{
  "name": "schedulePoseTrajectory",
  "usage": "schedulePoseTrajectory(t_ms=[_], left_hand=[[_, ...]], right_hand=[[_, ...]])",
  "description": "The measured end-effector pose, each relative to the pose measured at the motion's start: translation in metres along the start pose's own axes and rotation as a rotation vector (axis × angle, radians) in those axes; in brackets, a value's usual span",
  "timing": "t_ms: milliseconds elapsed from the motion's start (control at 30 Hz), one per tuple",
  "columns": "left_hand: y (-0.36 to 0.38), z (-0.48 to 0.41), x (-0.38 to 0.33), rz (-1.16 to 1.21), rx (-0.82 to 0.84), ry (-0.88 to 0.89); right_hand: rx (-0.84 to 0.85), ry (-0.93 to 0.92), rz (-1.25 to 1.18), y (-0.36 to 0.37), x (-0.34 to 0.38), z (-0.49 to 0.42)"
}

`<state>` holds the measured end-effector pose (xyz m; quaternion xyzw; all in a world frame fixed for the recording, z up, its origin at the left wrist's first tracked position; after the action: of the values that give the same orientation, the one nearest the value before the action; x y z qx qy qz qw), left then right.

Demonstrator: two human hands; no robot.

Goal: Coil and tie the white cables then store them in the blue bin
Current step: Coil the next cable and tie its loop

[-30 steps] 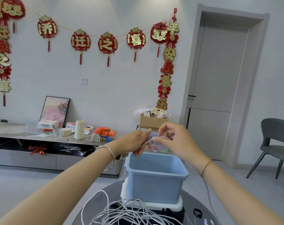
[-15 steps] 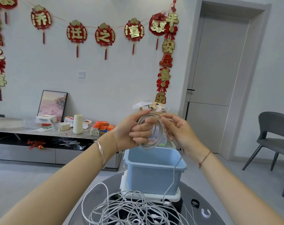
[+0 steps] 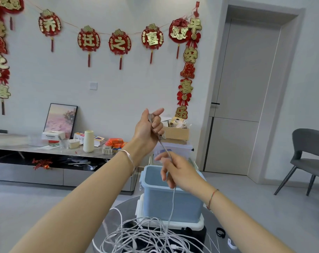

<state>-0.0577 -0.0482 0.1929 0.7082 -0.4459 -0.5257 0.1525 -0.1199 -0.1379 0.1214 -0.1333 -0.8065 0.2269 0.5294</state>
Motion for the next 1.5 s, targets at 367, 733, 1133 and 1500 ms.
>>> schedulePoseTrajectory(t_ms=[367,733,1133,1500], left_hand=[[-0.036,0.011,0.003,-1.206,-0.012,0.267],[-0.011,0.047,0.029,-0.77,0.506,-0.596],[0.017,0.049,0.012,0.236,0.562,-0.545],[-0.01,0.018,-0.018,-0.014,-0.088,0.088]], right_hand=[[-0.069,-0.107,0.357,-0.021,0.017,0.014],[-0.34,-0.334,0.016,-0.077,0.04,-0.007],[-0.289,-0.061,-0.291,-0.036,0.007,-0.024],[0.013,0.083,0.142,-0.005,-0.02,-0.001]])
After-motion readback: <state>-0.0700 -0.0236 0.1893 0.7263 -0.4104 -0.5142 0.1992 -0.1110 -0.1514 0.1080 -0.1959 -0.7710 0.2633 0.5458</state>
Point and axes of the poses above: each hand's wrist, its own z-axis away from the middle knuckle, its own y-axis out of the palm, x = y × z, the point moved 5 cm from there along -z, towards the middle knuckle, and after that the axes turned 4 degrees about z, right-handed, at the moved point
